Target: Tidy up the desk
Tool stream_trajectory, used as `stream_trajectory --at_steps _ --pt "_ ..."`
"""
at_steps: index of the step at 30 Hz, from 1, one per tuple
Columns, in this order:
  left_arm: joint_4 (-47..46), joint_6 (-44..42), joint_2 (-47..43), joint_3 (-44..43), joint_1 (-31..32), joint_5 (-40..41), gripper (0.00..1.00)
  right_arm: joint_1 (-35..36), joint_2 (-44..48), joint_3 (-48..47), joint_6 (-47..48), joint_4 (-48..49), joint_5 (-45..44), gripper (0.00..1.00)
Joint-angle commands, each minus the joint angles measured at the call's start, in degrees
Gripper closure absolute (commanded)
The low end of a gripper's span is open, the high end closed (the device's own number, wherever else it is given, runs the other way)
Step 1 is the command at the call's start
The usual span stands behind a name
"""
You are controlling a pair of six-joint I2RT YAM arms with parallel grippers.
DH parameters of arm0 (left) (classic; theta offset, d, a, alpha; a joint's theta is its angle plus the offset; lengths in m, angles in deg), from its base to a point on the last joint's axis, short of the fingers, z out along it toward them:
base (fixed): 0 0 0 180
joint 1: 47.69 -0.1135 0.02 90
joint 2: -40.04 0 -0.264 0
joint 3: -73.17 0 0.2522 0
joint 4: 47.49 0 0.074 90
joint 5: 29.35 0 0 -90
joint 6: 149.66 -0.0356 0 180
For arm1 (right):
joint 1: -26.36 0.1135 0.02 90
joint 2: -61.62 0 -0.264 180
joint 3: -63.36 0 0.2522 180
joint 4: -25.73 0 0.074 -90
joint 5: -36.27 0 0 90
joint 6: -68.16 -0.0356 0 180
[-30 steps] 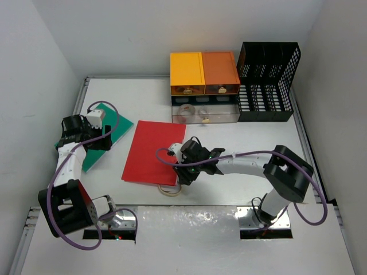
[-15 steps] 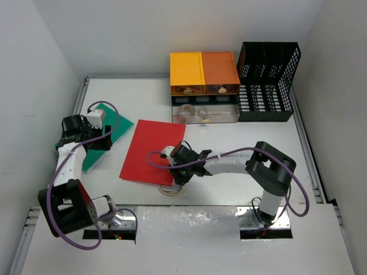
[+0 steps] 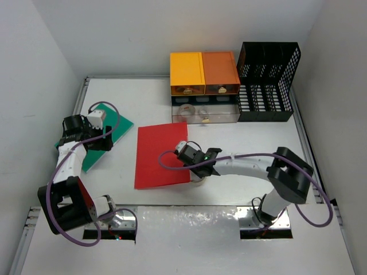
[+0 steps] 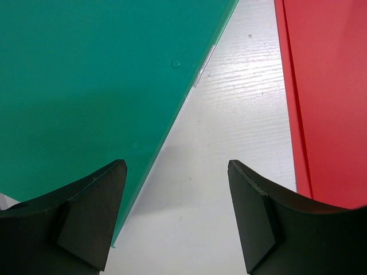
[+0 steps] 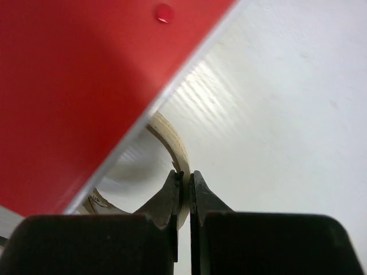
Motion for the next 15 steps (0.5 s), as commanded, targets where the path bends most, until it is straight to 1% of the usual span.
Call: stream_trajectory --at_steps 1,3,6,7,8,11,12,13,14,15 --pt "-1.0 -0.7 -0.2 -2.2 -0.3 -1.9 0.30 -1.6 6.3 -0.6 2.2 -7.2 -9.2 1.00" --pt "-0.9 -0.7 -0.2 -2.4 -0.3 -2.1 0.30 -2.9 9.6 0.1 2.3 -7.8 -9.6 1.00" --pt "-0.7 -0.9 -0.4 -2.3 -0.4 -2.2 0.30 -8.1 14.3 1.5 1.8 -7.2 -9.5 1.00" --pt "-0.6 -1.0 -0.5 -2.2 -0.4 -2.3 0.30 -9.5 15.7 1.9 1.7 -6.7 -8.0 1.00" --pt "-0.7 -1.0 -0.5 -2.1 -0.4 -2.5 0.30 -12.3 18.5 2.0 1.8 -5.0 -7.3 1.00" --pt "-0.8 -1.0 -0.3 -2.3 -0.4 -2.9 0.30 -16.8 22.1 2.1 2.2 1.2 -4.4 1.00" --pt "-0.8 -0.9 -0.3 -2.5 -0.4 -2.9 0.30 -19.5 23.2 1.8 2.3 2.8 -3.8 1.00" --pt "-0.5 -0.9 -0.3 -2.7 -0.4 -2.9 0.30 -20.8 23.2 0.7 2.9 5.2 -2.9 1.00" --pt "-0.4 -0.9 -0.4 -2.8 -0.4 -2.9 0.30 -23.8 22.9 -0.1 3.3 6.3 -2.3 1.00" --pt "-0.3 -1.0 -0.5 -2.7 -0.3 -2.9 0.30 -25.3 21.1 -2.4 4.3 8.2 -1.8 1.00"
